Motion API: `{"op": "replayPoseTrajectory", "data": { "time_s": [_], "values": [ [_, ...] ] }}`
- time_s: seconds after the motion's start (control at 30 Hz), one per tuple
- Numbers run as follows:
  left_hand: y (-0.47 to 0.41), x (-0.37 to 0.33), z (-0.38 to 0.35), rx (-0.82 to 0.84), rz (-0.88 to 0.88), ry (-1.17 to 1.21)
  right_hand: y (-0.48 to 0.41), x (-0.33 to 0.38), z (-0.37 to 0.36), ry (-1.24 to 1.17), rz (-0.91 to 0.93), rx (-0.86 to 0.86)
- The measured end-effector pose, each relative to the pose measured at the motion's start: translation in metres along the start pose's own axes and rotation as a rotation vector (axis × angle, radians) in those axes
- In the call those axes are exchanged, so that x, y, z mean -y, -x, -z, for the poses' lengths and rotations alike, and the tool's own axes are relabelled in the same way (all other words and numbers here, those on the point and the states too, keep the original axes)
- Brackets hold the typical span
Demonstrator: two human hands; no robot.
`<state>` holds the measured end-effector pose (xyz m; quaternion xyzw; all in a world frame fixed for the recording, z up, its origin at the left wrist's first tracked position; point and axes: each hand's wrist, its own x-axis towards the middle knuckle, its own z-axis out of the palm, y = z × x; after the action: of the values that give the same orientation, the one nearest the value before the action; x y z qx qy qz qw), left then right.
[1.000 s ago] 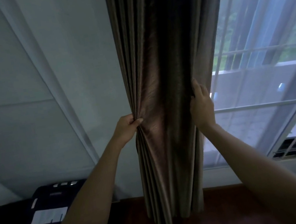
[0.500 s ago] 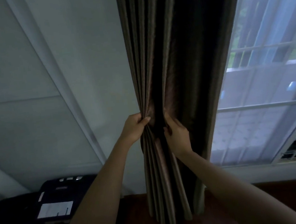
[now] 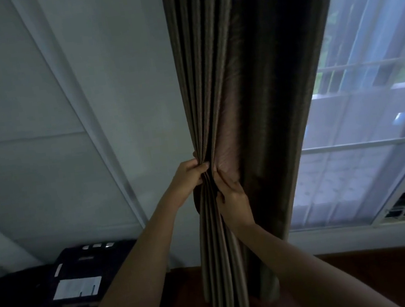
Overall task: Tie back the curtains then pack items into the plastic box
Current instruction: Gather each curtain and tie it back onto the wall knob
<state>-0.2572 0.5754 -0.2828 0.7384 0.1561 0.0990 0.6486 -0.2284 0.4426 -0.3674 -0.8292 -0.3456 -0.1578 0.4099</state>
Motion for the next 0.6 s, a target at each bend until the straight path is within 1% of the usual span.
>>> {"op": "replayPoseTrajectory", "data": {
  "time_s": [0.07,0.1,0.2,0.27,0.3,0.33,0.37,0.43,0.47,0.5,0.53,0.6],
  "values": [
    [0.002,0.0,-0.005,0.013,0.018,0.031,0.0,0.0,-0.001,0.021,-0.012,0.02],
    [0.001,0.001,-0.008,0.012,0.004,0.009,0.001,-0.001,0.0,0.021,-0.026,0.03],
    [0.006,0.005,-0.017,-0.022,-0.11,-0.178,0.007,-0.005,0.004,-0.025,-0.017,0.133],
    [0.005,0.01,-0.019,-0.11,-0.222,-0.317,0.009,-0.006,0.013,-0.029,-0.003,0.226],
    [0.002,0.013,-0.018,-0.141,-0.254,-0.352,0.008,-0.007,0.021,0.001,0.012,0.23],
    [-0.001,0.015,-0.017,-0.149,-0.265,-0.364,0.005,-0.007,0.031,0.047,0.043,0.178],
    [-0.004,0.015,-0.018,-0.144,-0.271,-0.369,-0.001,-0.006,0.044,0.101,0.096,0.063],
    [-0.009,0.015,-0.017,-0.095,-0.264,-0.352,-0.019,-0.007,0.074,0.164,0.169,-0.245],
    [-0.01,0.014,-0.017,-0.059,-0.257,-0.323,-0.03,-0.008,0.091,0.171,0.156,-0.388],
    [-0.01,0.013,-0.017,-0.026,-0.25,-0.291,-0.042,-0.011,0.107,0.165,0.117,-0.496],
    [-0.01,0.011,-0.018,-0.001,-0.24,-0.262,-0.055,-0.013,0.125,0.136,0.062,-0.56],
    [-0.014,0.011,-0.019,0.032,-0.205,-0.204,-0.077,-0.025,0.151,0.01,-0.067,-0.601]
  ]
}}
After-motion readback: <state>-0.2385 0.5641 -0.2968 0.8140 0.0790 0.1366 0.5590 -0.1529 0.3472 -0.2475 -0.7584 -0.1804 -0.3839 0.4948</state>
